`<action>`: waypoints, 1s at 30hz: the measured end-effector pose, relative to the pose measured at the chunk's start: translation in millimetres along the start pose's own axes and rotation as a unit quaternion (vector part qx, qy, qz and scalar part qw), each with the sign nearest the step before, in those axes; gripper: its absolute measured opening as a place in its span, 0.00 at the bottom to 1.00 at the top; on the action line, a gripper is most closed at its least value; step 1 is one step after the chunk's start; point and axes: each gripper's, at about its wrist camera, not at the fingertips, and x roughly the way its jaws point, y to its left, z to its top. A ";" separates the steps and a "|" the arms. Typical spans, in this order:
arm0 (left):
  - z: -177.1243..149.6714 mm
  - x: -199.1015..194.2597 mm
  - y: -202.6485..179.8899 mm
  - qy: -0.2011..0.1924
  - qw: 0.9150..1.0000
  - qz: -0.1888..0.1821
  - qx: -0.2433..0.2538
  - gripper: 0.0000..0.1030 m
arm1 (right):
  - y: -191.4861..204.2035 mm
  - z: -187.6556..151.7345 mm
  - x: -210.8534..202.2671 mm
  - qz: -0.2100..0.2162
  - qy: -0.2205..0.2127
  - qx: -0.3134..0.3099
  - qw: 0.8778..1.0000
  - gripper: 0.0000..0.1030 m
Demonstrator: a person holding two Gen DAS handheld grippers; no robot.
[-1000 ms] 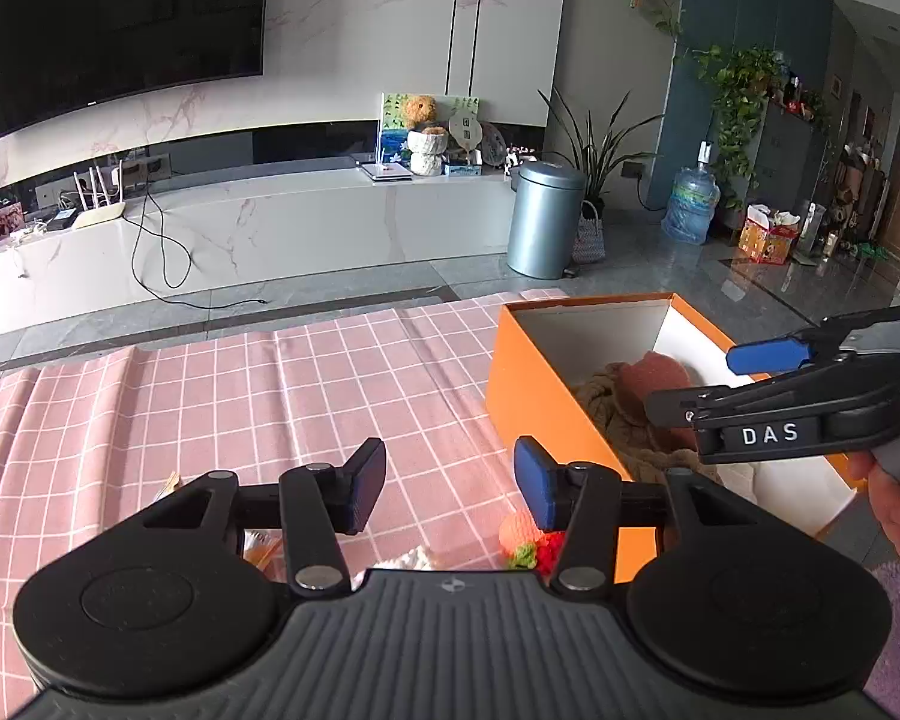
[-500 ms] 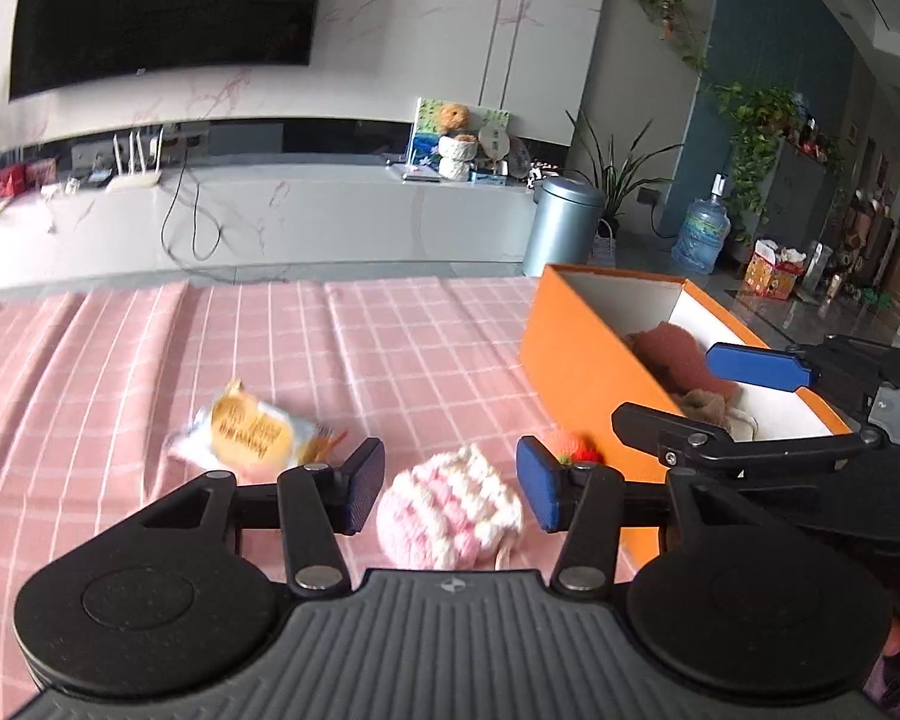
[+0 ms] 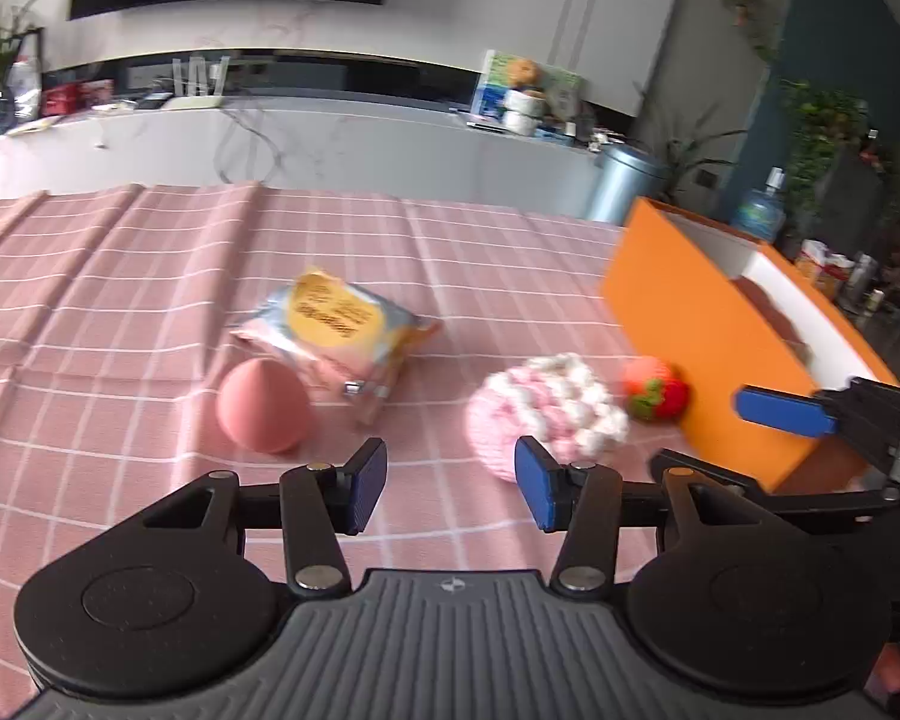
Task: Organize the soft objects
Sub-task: 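Move both tools back over the crocheted pouch and snack packet, then grasp the pink-white crocheted pouch with the right tool while the left tool grasps the snack packet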
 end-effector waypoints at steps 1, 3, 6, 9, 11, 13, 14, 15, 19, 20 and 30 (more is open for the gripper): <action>0.7 1.6 2.0 -0.004 1.000 0.022 -0.001 0.62 | -0.8 1.1 4.5 0.005 0.004 0.008 1.000 0.69; 2.6 6.2 6.2 -0.012 0.998 0.066 0.005 0.68 | -1.0 4.7 14.5 0.012 0.008 0.016 1.000 0.74; 6.8 13.9 12.0 -0.022 0.994 0.104 0.017 0.74 | 0.7 10.4 33.9 0.010 0.015 0.026 1.000 0.78; 10.5 25.1 22.7 -0.022 0.992 0.123 0.002 0.75 | 2.2 13.6 52.6 0.015 0.024 0.038 0.999 0.81; 15.4 27.0 22.9 -0.034 0.992 0.120 0.000 0.75 | 2.6 15.2 65.7 0.016 0.031 0.042 0.998 0.81; 24.1 32.6 16.9 -0.033 0.994 0.102 0.025 0.75 | 3.0 16.9 78.9 0.023 0.040 0.046 0.998 0.83; 27.6 36.5 15.3 -0.028 0.994 0.098 0.035 0.75 | 4.0 17.8 85.6 0.026 0.045 0.046 0.998 0.85; 31.1 42.0 13.5 -0.024 0.995 0.093 0.039 0.75 | 5.3 18.8 91.9 0.028 0.050 0.047 0.997 0.88; 36.0 56.6 13.0 -0.015 0.995 0.082 0.047 0.75 | 9.2 19.7 114.2 0.036 0.072 0.047 0.996 0.89; 35.7 59.2 12.3 -0.012 0.995 0.085 0.053 0.75 | 8.9 18.8 119.7 0.035 0.080 0.049 0.995 0.89; 49.5 84.5 7.8 0.008 0.994 0.076 0.072 0.84 | -4.1 24.0 141.1 0.041 0.092 0.048 0.994 0.54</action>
